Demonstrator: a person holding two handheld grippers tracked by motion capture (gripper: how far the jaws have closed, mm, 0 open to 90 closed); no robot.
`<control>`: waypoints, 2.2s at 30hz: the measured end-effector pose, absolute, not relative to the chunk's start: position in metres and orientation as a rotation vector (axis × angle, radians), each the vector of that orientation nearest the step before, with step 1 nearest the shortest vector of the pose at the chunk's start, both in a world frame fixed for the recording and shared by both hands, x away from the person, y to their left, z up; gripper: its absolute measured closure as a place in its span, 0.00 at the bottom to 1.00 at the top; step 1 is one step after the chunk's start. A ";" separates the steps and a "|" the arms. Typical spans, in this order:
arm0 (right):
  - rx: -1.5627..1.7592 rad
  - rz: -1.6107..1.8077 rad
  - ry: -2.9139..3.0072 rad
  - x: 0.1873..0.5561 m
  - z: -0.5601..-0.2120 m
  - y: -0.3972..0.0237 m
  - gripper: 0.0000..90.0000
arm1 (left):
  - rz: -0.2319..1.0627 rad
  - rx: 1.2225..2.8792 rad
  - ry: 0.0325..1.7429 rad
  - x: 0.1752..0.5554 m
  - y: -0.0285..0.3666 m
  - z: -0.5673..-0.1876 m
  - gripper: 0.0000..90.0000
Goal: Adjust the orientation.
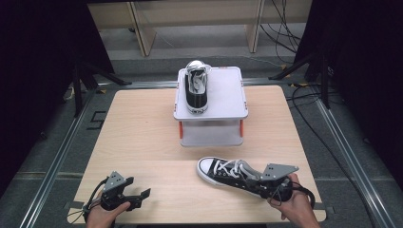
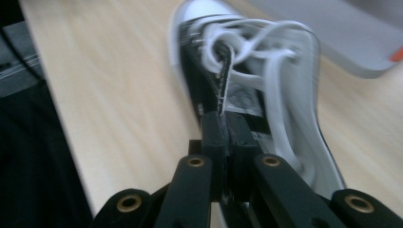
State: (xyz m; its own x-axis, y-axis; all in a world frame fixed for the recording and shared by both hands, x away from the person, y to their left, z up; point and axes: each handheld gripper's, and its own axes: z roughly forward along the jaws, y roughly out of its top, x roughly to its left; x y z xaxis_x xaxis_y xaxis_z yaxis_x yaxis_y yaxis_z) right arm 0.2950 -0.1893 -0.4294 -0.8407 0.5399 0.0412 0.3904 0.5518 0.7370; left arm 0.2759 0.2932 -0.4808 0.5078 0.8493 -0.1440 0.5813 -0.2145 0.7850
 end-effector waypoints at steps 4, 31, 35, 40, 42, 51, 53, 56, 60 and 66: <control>0.789 1.143 2.630 0.287 -0.426 -0.178 0.96 | 0.405 1.913 1.176 0.276 0.293 -0.481 0.17; 0.919 1.005 2.508 0.323 -0.434 -0.176 0.65 | 0.399 1.921 1.183 0.279 0.293 -0.482 0.17; 0.923 0.976 2.552 0.329 -0.438 -0.173 0.73 | 0.400 1.916 1.181 0.279 0.292 -0.481 0.17; 0.917 0.959 2.572 0.335 -0.438 -0.170 0.85 | 0.398 1.915 1.182 0.280 0.292 -0.481 0.17; 0.933 0.957 2.571 0.337 -0.438 -0.169 0.89 | 0.402 1.927 1.182 0.280 0.292 -0.481 0.17; 0.947 0.926 2.580 0.341 -0.438 -0.164 0.94 | 0.383 1.902 1.182 0.280 0.291 -0.481 0.17; 0.945 0.926 2.576 0.342 -0.438 -0.164 0.96 | 0.388 1.906 1.180 0.280 0.291 -0.480 0.17; 0.955 0.915 2.577 0.341 -0.437 -0.164 0.97 | 0.383 1.896 1.185 0.280 0.291 -0.481 0.17; 0.946 0.933 2.557 0.341 -0.436 -0.162 0.98 | 0.390 1.900 1.183 0.279 0.292 -0.480 0.17; 0.952 0.945 2.579 0.344 -0.433 -0.165 0.98 | 0.393 1.897 1.188 0.280 0.294 -0.480 0.17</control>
State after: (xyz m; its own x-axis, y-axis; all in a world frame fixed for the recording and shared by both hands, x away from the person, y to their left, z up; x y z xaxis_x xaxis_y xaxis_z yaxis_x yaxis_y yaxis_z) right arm 0.3436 -0.1647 -0.4333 -0.7610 0.6487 0.0041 0.4979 0.5801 0.6446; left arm 0.2798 0.2940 -0.4795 0.5011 0.8501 -0.1620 0.5859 -0.1955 0.7864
